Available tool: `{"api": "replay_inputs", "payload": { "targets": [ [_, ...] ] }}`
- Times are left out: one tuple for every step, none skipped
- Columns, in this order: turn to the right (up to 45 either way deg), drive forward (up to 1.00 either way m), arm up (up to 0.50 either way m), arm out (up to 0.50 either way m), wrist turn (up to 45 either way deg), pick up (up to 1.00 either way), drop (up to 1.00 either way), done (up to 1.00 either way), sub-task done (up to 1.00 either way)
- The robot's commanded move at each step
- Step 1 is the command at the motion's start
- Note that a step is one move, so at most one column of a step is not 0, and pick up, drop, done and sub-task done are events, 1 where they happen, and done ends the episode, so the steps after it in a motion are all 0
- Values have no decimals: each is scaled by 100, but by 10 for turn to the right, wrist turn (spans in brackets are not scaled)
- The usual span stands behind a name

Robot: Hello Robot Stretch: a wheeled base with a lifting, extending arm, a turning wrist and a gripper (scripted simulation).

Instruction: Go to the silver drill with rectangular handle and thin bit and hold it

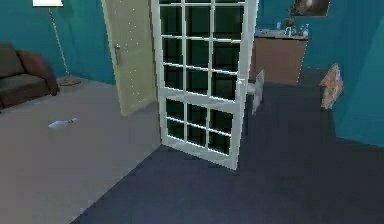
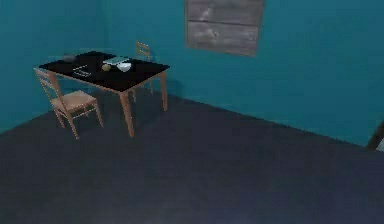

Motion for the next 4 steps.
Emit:
{"api": "replay_inputs", "payload": {
  "targets": [
    [450,0,0,0,0,0,0,0,0],
    [270,0,0,0,0,0,0,0,0],
    [0,5,0,0,0,0,0,0,0],
    [-450,0,0,0,0,0,0,0,0]
  ]
}}
